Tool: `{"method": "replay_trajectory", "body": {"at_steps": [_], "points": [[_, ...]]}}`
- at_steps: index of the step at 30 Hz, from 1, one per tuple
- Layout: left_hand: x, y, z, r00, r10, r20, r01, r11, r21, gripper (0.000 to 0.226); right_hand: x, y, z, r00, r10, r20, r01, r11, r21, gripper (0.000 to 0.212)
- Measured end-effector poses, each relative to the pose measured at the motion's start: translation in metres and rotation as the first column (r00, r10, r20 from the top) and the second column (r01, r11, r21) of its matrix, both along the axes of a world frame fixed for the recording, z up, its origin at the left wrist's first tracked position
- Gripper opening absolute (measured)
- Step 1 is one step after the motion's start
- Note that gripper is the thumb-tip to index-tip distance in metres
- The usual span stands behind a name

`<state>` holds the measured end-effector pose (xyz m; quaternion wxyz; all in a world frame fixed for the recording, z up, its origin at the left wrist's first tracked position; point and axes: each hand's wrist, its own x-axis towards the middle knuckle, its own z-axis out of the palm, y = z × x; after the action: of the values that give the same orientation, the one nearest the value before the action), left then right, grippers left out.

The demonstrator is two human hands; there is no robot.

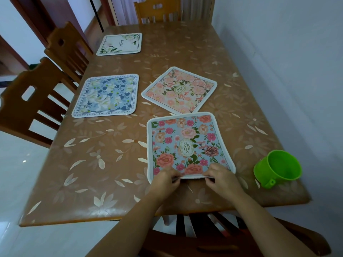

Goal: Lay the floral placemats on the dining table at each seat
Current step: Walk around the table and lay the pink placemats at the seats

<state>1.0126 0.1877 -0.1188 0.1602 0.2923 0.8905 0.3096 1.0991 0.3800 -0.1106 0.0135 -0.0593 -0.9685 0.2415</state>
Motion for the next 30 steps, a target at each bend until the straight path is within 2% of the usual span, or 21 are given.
{"method": "replay_trajectory", "body": {"at_steps": [8, 18, 22, 25, 30], "points": [[0.004, -0.003, -0.015, 0.996, -0.08, -0.038, 0.077, 0.995, -0.065, 0.018, 0.004, 0.002, -0.014, 0.997, 0.054, 0.063, -0.055, 0.998, 0.021, 0.015], [0.001, -0.005, -0.024, 0.99, -0.133, -0.043, 0.125, 0.981, -0.146, 0.017, 0.005, 0.004, -0.024, 0.994, 0.039, 0.098, -0.04, 0.999, 0.006, 0.014], [-0.005, -0.004, -0.023, 0.993, -0.112, 0.022, 0.114, 0.984, -0.137, 0.013, 0.005, 0.004, -0.025, 0.993, 0.048, 0.112, -0.049, 0.999, 0.002, 0.014], [-0.013, -0.005, -0.022, 0.984, -0.156, 0.083, 0.167, 0.974, -0.155, 0.017, 0.001, 0.008, -0.023, 0.981, 0.1, 0.166, -0.106, 0.994, 0.03, 0.014], [-0.019, -0.021, -0.027, 0.982, -0.163, 0.094, 0.173, 0.978, -0.114, 0.016, -0.001, 0.019, -0.021, 0.955, 0.175, 0.241, -0.197, 0.978, 0.072, 0.017]]}}
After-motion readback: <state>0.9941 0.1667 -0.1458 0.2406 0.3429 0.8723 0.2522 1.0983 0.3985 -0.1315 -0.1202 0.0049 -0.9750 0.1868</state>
